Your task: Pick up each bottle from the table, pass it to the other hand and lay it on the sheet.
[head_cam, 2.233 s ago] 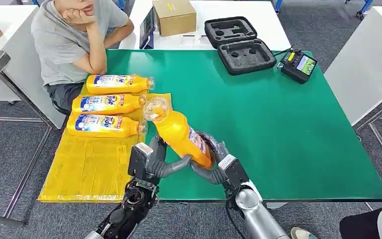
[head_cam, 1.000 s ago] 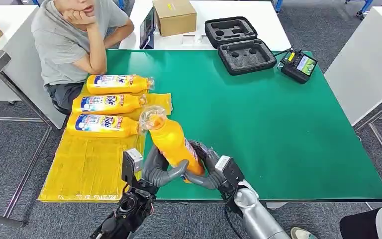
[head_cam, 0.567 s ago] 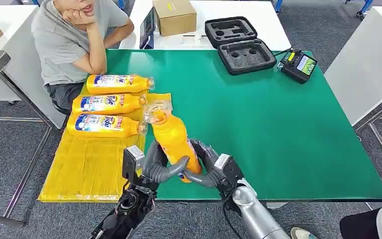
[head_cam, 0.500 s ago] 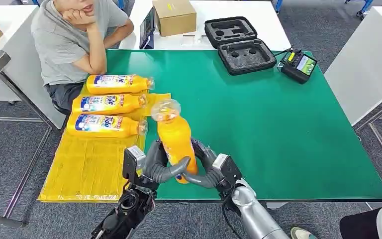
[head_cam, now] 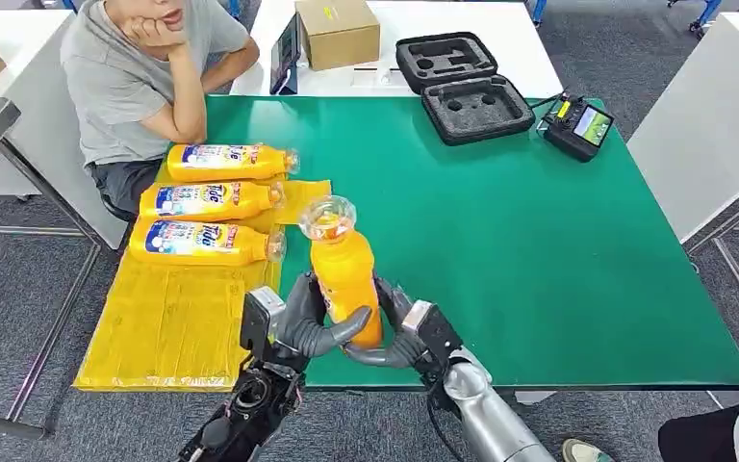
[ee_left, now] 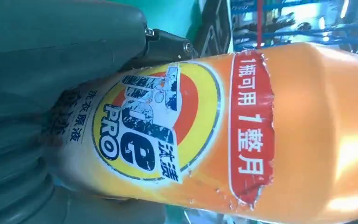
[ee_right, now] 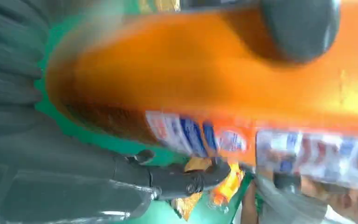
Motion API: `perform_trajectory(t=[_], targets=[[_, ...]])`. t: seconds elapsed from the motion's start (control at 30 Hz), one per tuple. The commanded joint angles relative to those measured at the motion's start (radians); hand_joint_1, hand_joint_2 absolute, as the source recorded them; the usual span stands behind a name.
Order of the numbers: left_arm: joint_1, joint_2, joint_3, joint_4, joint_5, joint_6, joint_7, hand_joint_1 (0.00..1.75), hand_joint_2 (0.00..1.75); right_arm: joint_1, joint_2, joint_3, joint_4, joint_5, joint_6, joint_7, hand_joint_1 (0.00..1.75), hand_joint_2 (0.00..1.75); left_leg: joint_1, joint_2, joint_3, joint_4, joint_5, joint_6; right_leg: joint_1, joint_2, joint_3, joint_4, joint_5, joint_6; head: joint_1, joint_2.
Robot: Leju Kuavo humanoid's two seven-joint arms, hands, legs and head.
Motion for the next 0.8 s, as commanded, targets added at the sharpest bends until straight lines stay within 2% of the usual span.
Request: perform_trajectory(t=[0.03, 0.07, 0.17, 0.27, 0.5, 0.63, 0.7, 0.77, 0.8], targets=[[-0.026, 0.036, 0.041, -0.014, -0.06, 0.098, 0.0, 1.75, 1.75, 0.015, 0.015, 0.017, 0.021, 0.018, -0.031, 0.002, 0.0, 1.75, 0.001, 0.001, 0.008, -0.001, -0.004, -0.003, 0.001, 0.003, 0.007, 0.0, -0.003, -0.003, 0.0, 0.0], [-0.028, 0.039, 0.046, -0.016, -0.071, 0.112, 0.001, 1.75, 1.75, 0.022, 0.014, 0.018, 0.015, 0.019, -0.036, 0.002, 0.0, 1.75, 0.001, 0.001, 0.004, -0.001, -0.002, -0.002, 0.001, 0.002, 0.003, -0.001, -0.001, -0.001, 0.0, 0.0], [-0.026, 0.046, 0.059, -0.018, -0.079, 0.121, 0.002, 1.75, 1.75, 0.042, 0.01, 0.016, -0.003, 0.016, -0.04, 0.002, 0.0, 1.75, 0.001, 0.0, 0.007, 0.0, -0.003, -0.002, 0.001, 0.002, 0.006, 0.0, -0.003, -0.002, 0.0, 0.0], [-0.014, 0.053, 0.079, -0.041, -0.087, 0.134, -0.008, 1.75, 1.75, 0.052, 0.012, 0.011, -0.011, 0.012, -0.046, 0.002, 0.0, 1.75, 0.001, 0.0, 0.002, -0.001, -0.001, -0.001, 0.001, 0.001, 0.002, 0.0, -0.001, -0.001, 0.0, 0.0], [0.005, 0.081, 0.157, -0.135, -0.058, 0.164, -0.011, 1.75, 1.75, 0.047, 0.026, 0.021, -0.013, 0.009, -0.048, 0.002, 0.0, 1.75, 0.001, 0.003, 0.004, 0.0, -0.002, -0.002, 0.001, 0.004, 0.003, 0.0, -0.001, -0.002, 0.0, 0.0], [-0.02, 0.144, 0.124, -0.114, -0.28, 0.292, -0.004, 1.73, 1.75, 0.062, 0.019, 0.015, -0.03, 0.009, -0.059, 0.002, 0.0, 1.75, 0.001, 0.001, 0.003, -0.001, -0.001, -0.001, 0.0, 0.002, 0.002, 0.0, -0.001, -0.001, 0.0, 0.0], [-0.034, 0.181, 0.119, -0.094, -0.372, 0.31, 0.029, 1.66, 1.75, 0.075, 0.013, 0.0, -0.04, 0.002, -0.06, 0.002, 0.0, 1.75, 0.001, 0.001, 0.005, -0.001, -0.002, -0.002, 0.001, 0.003, 0.004, -0.001, -0.001, -0.002, 0.0, 0.0], [-0.037, 0.233, 0.112, -0.068, -0.474, 0.32, 0.071, 1.73, 1.75, 0.086, 0.009, -0.015, -0.041, -0.001, -0.058, 0.002, 0.0, 1.75, 0.0, 0.001, 0.003, -0.001, 0.0, -0.001, 0.0, 0.001, 0.002, -0.001, -0.001, -0.001, 0.0, 0.0], [-0.034, 0.243, 0.115, -0.065, -0.501, 0.326, 0.079, 1.69, 1.75, 0.093, 0.008, -0.017, -0.047, 0.0, -0.058, 0.002, 0.0, 1.75, 0.001, 0.0, 0.005, -0.001, -0.002, -0.002, 0.001, 0.002, 0.004, -0.001, -0.001, -0.002, 0.0, 0.0]])
